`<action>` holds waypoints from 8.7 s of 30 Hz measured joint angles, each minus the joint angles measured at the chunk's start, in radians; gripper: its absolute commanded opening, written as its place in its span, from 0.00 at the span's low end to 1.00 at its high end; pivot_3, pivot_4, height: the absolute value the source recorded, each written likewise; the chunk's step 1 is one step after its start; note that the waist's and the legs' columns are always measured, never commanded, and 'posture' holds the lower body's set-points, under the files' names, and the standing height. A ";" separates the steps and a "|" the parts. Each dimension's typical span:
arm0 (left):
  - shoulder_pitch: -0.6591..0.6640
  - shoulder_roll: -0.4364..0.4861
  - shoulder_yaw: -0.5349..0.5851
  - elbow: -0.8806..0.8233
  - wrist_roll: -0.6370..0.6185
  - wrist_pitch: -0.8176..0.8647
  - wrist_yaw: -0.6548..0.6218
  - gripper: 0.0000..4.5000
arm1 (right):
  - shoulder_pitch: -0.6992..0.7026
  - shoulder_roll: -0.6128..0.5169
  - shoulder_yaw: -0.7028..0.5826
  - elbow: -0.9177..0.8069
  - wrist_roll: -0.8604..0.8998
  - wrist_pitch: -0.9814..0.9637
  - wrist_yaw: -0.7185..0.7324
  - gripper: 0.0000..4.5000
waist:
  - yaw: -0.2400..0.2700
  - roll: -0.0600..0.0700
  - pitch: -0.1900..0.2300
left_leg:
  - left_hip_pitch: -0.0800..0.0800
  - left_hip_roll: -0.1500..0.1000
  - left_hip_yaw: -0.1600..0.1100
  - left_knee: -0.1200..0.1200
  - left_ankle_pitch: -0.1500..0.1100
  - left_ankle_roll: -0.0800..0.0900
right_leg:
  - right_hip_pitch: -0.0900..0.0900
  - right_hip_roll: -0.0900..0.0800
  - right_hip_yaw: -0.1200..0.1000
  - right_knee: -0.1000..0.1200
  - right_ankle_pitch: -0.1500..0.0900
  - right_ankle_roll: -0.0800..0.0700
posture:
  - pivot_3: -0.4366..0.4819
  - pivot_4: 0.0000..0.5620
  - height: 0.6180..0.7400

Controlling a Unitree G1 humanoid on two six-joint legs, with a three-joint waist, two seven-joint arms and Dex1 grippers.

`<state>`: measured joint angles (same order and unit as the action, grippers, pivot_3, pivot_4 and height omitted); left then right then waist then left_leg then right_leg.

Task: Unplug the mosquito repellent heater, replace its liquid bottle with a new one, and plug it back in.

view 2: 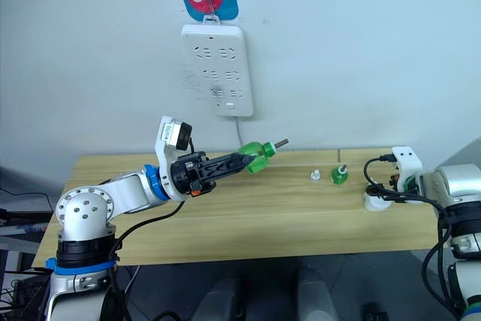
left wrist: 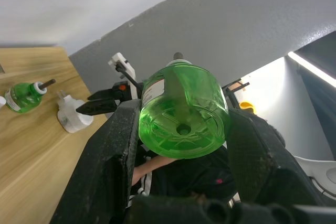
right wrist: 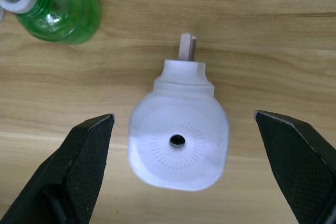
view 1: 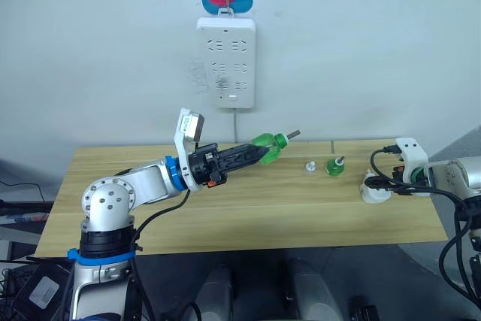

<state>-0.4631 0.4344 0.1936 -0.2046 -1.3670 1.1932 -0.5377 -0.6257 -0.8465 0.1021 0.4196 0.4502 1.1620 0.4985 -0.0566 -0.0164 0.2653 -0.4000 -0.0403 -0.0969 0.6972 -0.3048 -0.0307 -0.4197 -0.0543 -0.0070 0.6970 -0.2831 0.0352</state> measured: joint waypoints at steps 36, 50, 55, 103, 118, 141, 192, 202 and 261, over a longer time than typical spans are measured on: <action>0.055 0.068 -0.068 -0.035 0.055 -0.048 -0.176 0.49 | -0.132 -0.118 -0.173 -0.051 0.034 0.266 0.372 0.66 | -0.007 0.002 0.004 | 0.000 0.001 0.001 -0.002 0.000 0.000 | 0.000 0.000 0.000 -0.002 0.000 0.000 | 0.35 0.44 1.00; 0.027 -0.025 -0.166 -0.020 0.193 -0.159 -0.296 0.49 | -0.259 -0.275 -0.076 -0.056 1.076 0.444 0.313 0.66 | 0.004 0.002 0.004 | -0.001 0.000 0.000 0.000 -0.003 0.005 | 0.007 -0.001 -0.003 -0.017 0.001 0.002 | 0.34 0.42 1.00; 0.027 -0.057 -0.193 -0.020 0.216 -0.163 -0.301 0.49 | -0.263 -0.241 -0.061 -0.065 1.253 0.444 0.127 0.66 | 0.001 0.002 0.004 | -0.001 0.000 0.000 0.000 -0.003 0.005 | 0.007 -0.001 -0.003 -0.016 0.001 0.002 | 0.34 0.44 1.00; -0.025 -0.092 -0.167 -0.014 0.174 -0.132 -0.240 0.49 | -0.228 -0.225 -0.019 -0.144 1.495 0.374 -0.056 0.66 | 0.000 0.001 0.004 | -0.001 0.000 -0.001 0.000 -0.005 0.009 | 0.007 -0.001 -0.003 -0.017 0.001 0.002 | 0.33 0.48 1.00; -0.029 -0.120 -0.185 -0.015 0.198 -0.154 -0.242 0.49 | -0.221 -0.222 -0.005 -0.217 1.493 0.328 -0.070 0.66 | 0.001 0.001 0.004 | -0.001 0.000 -0.001 0.000 -0.005 0.008 | 0.007 -0.001 -0.003 -0.017 0.001 0.002 | 0.33 0.45 1.00; -0.047 -0.157 -0.184 -0.012 0.229 -0.175 -0.215 0.49 | 0.008 -0.314 -0.008 -0.499 1.496 0.260 -0.044 0.99 | 0.002 0.001 0.004 | -0.001 0.000 -0.002 0.000 -0.004 0.007 | 0.007 -0.001 -0.004 -0.017 0.001 0.002 | 0.35 0.45 1.00; -0.006 -0.008 -0.172 -0.014 0.212 -0.107 -0.288 0.49 | -0.265 -0.101 0.002 -0.387 1.478 0.188 -0.100 0.00 | -0.001 0.001 0.004 | 0.000 0.000 -0.003 -0.001 -0.003 0.006 | 0.008 -0.001 -0.004 -0.017 0.001 0.002 | 0.34 0.43 1.00; 0.006 0.003 -0.186 -0.034 0.207 -0.102 -0.300 0.49 | -0.327 0.010 -0.003 -0.255 1.049 0.179 -0.028 0.00 | 0.002 0.001 0.004 | -0.001 0.000 -0.003 -0.001 -0.003 0.006 | 0.007 -0.001 -0.004 -0.017 0.001 0.002 | 0.36 0.42 1.00; -0.132 0.062 -0.151 -0.053 0.389 -0.319 -0.361 0.49 | 0.153 0.047 -0.298 -0.110 1.486 0.356 -0.207 0.99 | -0.005 0.001 0.005 | 0.001 0.001 0.001 0.000 -0.005 0.011 | 0.009 0.000 -0.001 -0.016 0.002 0.002 | 0.38 0.48 1.00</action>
<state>-0.5946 0.4967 0.0429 -0.2578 -0.9783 0.8739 -0.8991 -0.4724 -0.7996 -0.1958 0.3099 1.9365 1.5185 0.2913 -0.0617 -0.0158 0.2699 -0.3989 -0.0394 -0.0955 0.6968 -0.3102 -0.0199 -0.4105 -0.0544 -0.0083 0.6805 -0.2815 0.0374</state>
